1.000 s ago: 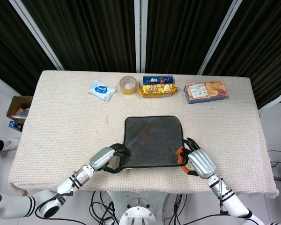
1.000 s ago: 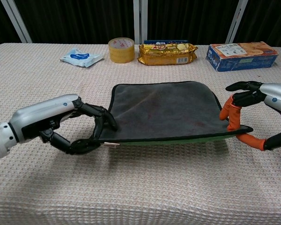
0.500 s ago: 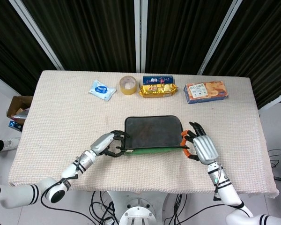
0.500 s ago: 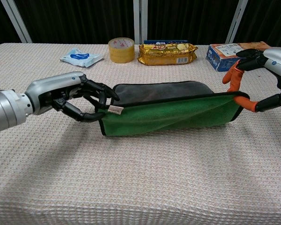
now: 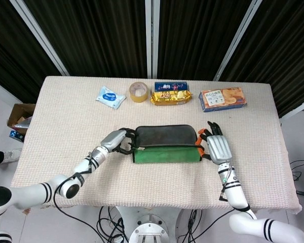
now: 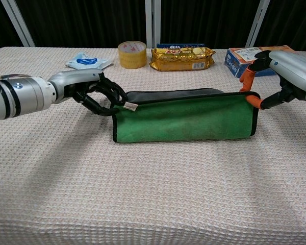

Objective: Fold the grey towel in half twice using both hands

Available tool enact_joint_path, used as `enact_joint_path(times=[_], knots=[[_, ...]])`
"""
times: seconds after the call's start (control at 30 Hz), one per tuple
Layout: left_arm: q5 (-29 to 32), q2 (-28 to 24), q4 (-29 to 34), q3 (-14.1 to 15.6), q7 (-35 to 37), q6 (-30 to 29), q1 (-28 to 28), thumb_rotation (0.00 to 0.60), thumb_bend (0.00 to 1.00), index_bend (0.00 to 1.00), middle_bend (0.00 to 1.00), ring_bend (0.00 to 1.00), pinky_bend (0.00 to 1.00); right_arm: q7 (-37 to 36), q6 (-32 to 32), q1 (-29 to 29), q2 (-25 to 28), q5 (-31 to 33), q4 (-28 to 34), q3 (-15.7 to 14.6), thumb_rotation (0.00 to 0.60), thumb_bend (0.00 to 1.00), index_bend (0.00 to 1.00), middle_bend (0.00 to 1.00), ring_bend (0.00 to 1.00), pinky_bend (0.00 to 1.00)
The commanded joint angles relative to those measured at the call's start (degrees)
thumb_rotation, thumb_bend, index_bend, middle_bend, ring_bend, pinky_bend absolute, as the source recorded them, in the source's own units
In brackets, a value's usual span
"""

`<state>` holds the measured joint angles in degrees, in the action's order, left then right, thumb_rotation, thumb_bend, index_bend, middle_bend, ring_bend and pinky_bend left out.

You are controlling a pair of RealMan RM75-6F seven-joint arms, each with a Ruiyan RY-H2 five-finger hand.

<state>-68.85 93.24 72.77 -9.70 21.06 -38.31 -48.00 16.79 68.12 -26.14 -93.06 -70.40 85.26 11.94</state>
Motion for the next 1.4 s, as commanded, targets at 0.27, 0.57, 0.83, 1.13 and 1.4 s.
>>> enact_joint_path(times=[0.27, 0.57, 0.83, 1.13, 1.4], knots=[[7.7, 2.8, -7.4, -2.7, -7.0, 6.8, -5.3, 0.6, 0.53, 0.66, 0.22, 0.14, 0.11, 1.8, -1.3, -2.4, -4.2, 3.7, -5.4, 2.3, 0.6, 0.41, 0.67, 0.28, 0.0, 0.0], [12.0, 3.3, -9.7, -3.5, -11.2, 7.4, -6.8, 0.6, 0.53, 0.65, 0.22, 0.14, 0.11, -1.6, -1.7, -3.5, -6.2, 3.9, -9.3, 3.2, 0.6, 0.41, 0.67, 0.28, 0.0, 0.0], [15.8, 4.9, -13.6, -3.6, -15.7, 7.9, -8.6, 0.6, 0.54, 0.63, 0.21, 0.14, 0.11, -2.6, -2.3, -5.0, -7.8, 4.3, -12.3, 4.4, 0.6, 0.42, 0.67, 0.28, 0.0, 0.0], [16.6, 5.1, -12.2, -3.3, -19.9, 4.1, -8.2, 0.6, 0.54, 0.59, 0.19, 0.14, 0.11, -4.4, -2.3, -4.8, -7.7, 4.3, -13.0, 4.1, 0.6, 0.42, 0.67, 0.28, 0.0, 0.0], [18.7, 5.6, -11.3, -3.3, -23.8, 1.2, -7.7, 0.6, 0.45, 0.29, 0.12, 0.12, 0.1, -4.3, -3.0, -6.0, -8.4, 4.1, -14.8, 4.4, 0.6, 0.42, 0.67, 0.28, 0.0, 0.0]])
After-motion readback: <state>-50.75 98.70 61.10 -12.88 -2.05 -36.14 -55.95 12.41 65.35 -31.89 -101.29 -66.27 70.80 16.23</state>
